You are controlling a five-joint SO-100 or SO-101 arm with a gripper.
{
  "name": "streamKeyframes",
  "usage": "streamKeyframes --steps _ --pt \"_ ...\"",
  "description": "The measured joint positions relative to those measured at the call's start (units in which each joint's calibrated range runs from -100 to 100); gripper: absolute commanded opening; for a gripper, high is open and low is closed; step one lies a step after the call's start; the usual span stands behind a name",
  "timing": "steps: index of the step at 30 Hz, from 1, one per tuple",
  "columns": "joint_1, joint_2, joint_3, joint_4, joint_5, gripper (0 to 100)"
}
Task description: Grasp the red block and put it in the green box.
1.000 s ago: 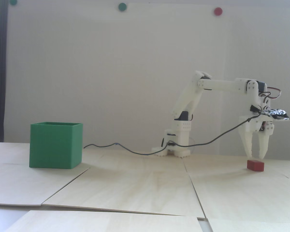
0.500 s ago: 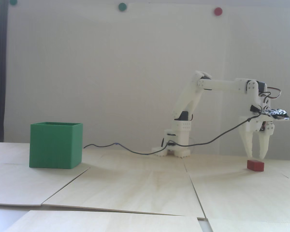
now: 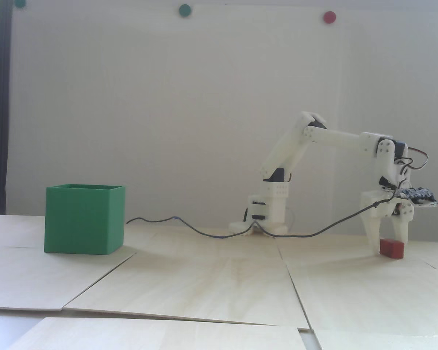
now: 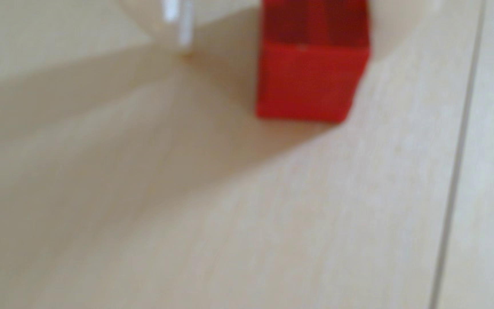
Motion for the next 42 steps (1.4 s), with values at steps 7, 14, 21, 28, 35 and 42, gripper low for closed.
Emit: streamKeyframes --steps 7,14,21,28,35,42 --pt "0.1 0.0 0.0 0.0 0.0 1" --pt "1.0 0.7 -0.1 -1.9 -0.1 2" --pt "5.0 0.2 -1.2 -2.3 -0.3 2" --pt "14.1 -12.4 -1.2 -0.8 -0.3 2" --pt "32.3 -30.3 -1.2 2.1 1.1 2" --pt "57.0 -38.7 -1.2 2.6 4.7 2"
